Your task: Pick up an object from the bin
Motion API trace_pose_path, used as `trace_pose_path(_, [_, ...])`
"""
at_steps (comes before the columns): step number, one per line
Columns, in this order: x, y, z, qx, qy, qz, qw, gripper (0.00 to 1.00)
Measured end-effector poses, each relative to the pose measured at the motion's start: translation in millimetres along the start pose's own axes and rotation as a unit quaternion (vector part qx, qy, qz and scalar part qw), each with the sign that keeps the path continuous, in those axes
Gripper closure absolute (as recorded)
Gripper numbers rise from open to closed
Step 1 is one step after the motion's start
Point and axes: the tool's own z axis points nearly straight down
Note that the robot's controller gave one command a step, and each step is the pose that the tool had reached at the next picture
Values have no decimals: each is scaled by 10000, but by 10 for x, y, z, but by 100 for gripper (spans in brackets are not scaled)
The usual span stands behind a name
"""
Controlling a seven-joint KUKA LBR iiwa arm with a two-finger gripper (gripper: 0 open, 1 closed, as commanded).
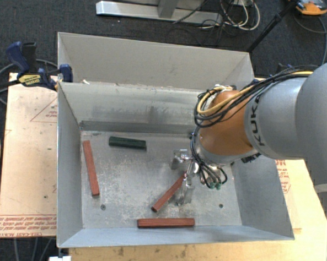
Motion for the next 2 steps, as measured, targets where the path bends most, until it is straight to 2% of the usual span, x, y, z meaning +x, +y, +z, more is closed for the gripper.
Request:
trace_pose_path(1, [-3, 0, -6, 0, -5, 0, 10000, 100])
trace_pose_path(2, [-59, 570, -1883, 5, -34, -3980, 9174, 100])
